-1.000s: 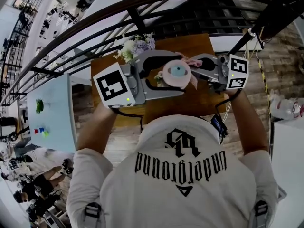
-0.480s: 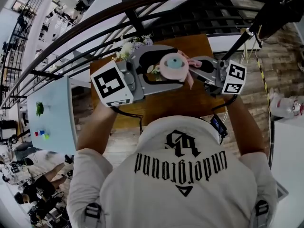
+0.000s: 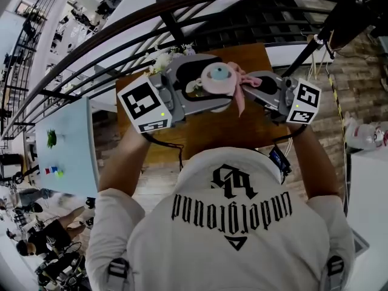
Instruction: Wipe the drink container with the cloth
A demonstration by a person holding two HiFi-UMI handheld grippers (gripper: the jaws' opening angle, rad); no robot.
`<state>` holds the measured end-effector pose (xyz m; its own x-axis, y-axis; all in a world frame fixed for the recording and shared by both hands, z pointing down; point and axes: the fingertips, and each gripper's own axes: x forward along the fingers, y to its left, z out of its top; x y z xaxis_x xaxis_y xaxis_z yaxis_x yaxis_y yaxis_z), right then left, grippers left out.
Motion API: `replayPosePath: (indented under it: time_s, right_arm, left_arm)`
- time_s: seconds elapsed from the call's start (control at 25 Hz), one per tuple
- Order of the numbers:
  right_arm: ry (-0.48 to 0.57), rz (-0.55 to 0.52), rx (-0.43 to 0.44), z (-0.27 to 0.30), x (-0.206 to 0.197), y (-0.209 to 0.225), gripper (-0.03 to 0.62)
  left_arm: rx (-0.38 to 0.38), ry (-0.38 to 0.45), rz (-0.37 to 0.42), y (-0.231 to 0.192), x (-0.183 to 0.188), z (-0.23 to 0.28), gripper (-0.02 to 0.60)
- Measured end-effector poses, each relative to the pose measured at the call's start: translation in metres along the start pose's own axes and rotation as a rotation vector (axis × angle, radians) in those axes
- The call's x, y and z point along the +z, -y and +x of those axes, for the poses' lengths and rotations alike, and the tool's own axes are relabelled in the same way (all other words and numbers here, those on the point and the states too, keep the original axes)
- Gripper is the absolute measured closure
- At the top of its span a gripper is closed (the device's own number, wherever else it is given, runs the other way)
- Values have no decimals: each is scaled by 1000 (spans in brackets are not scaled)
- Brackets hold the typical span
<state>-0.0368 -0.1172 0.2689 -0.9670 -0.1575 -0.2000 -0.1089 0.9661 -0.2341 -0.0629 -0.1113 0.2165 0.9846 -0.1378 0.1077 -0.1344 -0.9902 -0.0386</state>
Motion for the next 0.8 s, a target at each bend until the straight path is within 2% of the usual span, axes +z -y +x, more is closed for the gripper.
replayPosePath:
  time_s: [0.12,0.24,0.36,0.6,0.72,0.8]
  right_arm:
    - [40,-89,16,-1,43,-6,568]
    - [40,-115,6,1,48,-7,568]
    - [28,-75,-31,0,22,-3,568]
    - [-45,1,-109,2,-55,14,568]
    - [-60,13,-129,-1,-68,19,568]
    - [-58,-12,-135,0,-60,16,568]
  left_arm:
    - [27,6,-13,-11,0,8,199]
    - [63,26,-20,-20,5,9,199]
    - [94,33,-19,-25,8,6,199]
    - [147,29,-41,-44,-2,-1,199]
    - [170,22,-56,-53,-9,5,199]
    - [183,17,-60,-54,-11,6,199]
